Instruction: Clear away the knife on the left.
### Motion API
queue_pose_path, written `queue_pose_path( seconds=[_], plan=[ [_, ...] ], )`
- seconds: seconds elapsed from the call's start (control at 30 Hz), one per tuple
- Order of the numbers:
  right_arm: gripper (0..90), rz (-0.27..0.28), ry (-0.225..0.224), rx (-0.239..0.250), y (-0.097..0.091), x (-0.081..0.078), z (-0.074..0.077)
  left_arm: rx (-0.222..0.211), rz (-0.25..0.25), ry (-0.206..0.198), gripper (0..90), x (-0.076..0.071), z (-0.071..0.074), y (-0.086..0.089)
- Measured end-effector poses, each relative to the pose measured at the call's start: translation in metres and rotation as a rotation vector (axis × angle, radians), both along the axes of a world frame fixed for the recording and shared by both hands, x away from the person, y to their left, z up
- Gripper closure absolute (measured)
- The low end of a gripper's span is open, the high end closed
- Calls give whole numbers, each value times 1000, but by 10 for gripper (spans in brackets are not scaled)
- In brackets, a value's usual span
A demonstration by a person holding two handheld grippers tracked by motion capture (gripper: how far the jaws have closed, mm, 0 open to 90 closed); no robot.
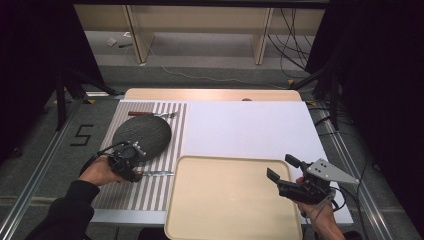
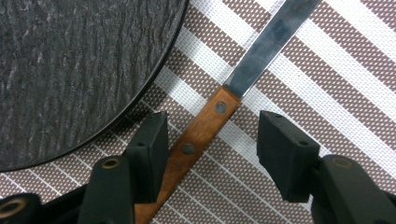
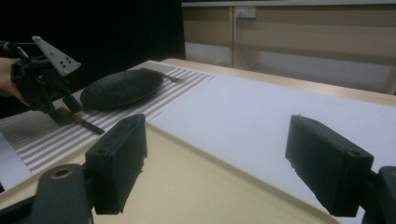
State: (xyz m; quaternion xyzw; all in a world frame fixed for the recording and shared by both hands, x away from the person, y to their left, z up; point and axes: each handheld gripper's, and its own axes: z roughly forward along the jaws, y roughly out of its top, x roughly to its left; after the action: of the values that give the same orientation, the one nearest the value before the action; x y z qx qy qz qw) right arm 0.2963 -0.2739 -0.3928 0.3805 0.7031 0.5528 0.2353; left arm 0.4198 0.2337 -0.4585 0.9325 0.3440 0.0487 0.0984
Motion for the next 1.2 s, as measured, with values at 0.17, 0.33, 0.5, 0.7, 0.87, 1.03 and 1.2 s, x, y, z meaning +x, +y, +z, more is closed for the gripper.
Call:
queue_pose_path(
  seconds=[0.17,0.33,0.5,0.7,0.87,1.03,1.2],
  plan=[
    [218,4,3,-3,1,0,0,6,8,24,479,5,-3,-1],
    [221,6,4,-3,1,0,0,15,3,52,562,4,-2,-3],
    [222,8,3,-4,1,0,0,34,-36,66,668,3,-1,-9],
    [223,10,4,-3,1,-1,0,48,-20,89,766,4,0,-14],
    [223,10,4,-3,1,0,0,19,17,101,770,3,2,-14],
    [224,10,4,-1,1,0,0,-89,114,88,771,-2,15,-15],
    [224,10,2,1,1,0,0,-180,138,81,770,-12,26,-22]
  ],
)
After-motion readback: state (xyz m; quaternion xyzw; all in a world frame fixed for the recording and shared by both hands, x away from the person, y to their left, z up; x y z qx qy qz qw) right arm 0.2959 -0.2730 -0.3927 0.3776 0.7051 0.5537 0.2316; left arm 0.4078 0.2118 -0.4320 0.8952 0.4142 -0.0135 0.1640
